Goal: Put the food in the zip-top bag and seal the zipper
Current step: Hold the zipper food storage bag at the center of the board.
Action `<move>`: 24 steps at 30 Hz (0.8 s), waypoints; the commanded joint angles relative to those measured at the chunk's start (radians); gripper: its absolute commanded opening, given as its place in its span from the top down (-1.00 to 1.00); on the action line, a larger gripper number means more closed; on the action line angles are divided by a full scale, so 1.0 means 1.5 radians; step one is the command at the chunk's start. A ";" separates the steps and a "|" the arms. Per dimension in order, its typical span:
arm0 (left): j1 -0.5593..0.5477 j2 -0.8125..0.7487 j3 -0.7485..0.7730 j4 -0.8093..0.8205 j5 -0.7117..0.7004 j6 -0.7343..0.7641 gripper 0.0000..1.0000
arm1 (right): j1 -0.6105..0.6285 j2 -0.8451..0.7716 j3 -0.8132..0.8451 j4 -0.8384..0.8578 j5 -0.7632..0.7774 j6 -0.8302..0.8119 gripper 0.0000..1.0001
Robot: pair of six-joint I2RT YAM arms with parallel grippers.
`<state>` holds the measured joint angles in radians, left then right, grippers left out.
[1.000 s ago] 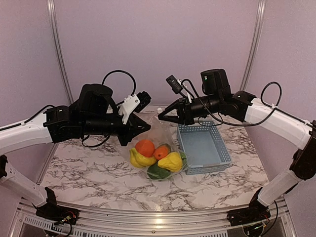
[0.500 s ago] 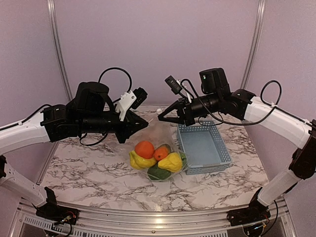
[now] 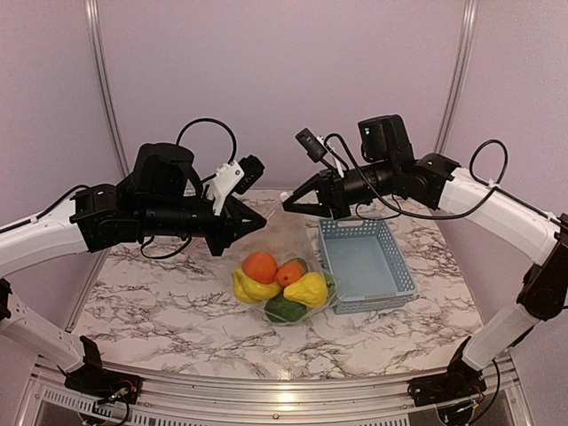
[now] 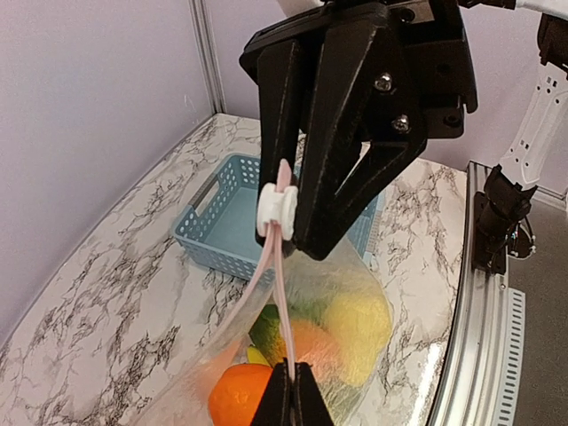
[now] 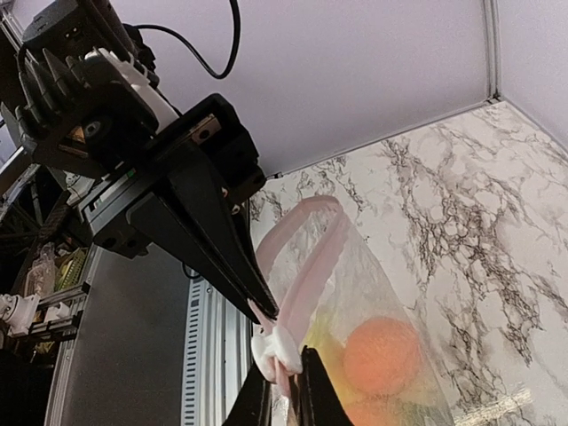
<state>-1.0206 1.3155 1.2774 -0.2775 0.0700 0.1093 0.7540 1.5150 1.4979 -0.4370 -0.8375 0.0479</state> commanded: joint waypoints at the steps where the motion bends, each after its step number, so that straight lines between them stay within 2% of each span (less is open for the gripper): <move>1: 0.005 -0.013 0.017 -0.016 0.008 0.004 1.00 | 0.008 0.016 0.035 -0.019 -0.018 -0.015 0.86; 2: 0.006 -0.015 0.016 -0.015 0.006 0.003 1.00 | 0.010 0.016 0.033 -0.022 -0.016 -0.019 0.85; 6: 0.007 -0.021 0.017 -0.018 -0.002 0.002 1.00 | 0.022 0.019 0.029 -0.035 -0.003 -0.030 0.57; 9: 0.008 -0.028 0.015 -0.022 -0.010 0.002 1.00 | 0.026 0.026 0.031 -0.037 0.000 -0.031 0.56; 11: 0.009 -0.033 0.011 -0.024 -0.013 0.001 1.00 | 0.026 0.029 0.032 -0.034 0.000 -0.031 0.63; 13: 0.009 -0.036 0.008 -0.027 -0.017 0.000 1.00 | 0.026 0.033 0.036 -0.032 0.000 -0.031 0.85; 15: 0.010 -0.038 0.006 -0.029 -0.021 -0.002 1.00 | 0.025 0.032 0.039 -0.028 0.005 -0.031 0.96; 20: 0.011 -0.046 0.008 -0.034 -0.035 0.001 1.00 | 0.026 0.037 0.067 -0.040 0.014 -0.031 1.00; 21: 0.011 -0.044 0.020 -0.042 -0.035 0.005 0.88 | 0.028 0.040 0.074 -0.043 0.013 -0.031 1.00; 22: 0.011 -0.041 0.031 -0.050 -0.032 0.007 0.63 | 0.030 0.043 0.080 -0.045 0.013 -0.031 1.00; 24: 0.010 -0.039 0.051 -0.055 -0.013 0.011 0.55 | 0.038 0.052 0.089 -0.050 0.017 -0.043 1.00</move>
<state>-1.0122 1.2804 1.2865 -0.3294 0.0364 0.1139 0.7898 1.5730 1.5623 -0.4965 -0.8227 0.0059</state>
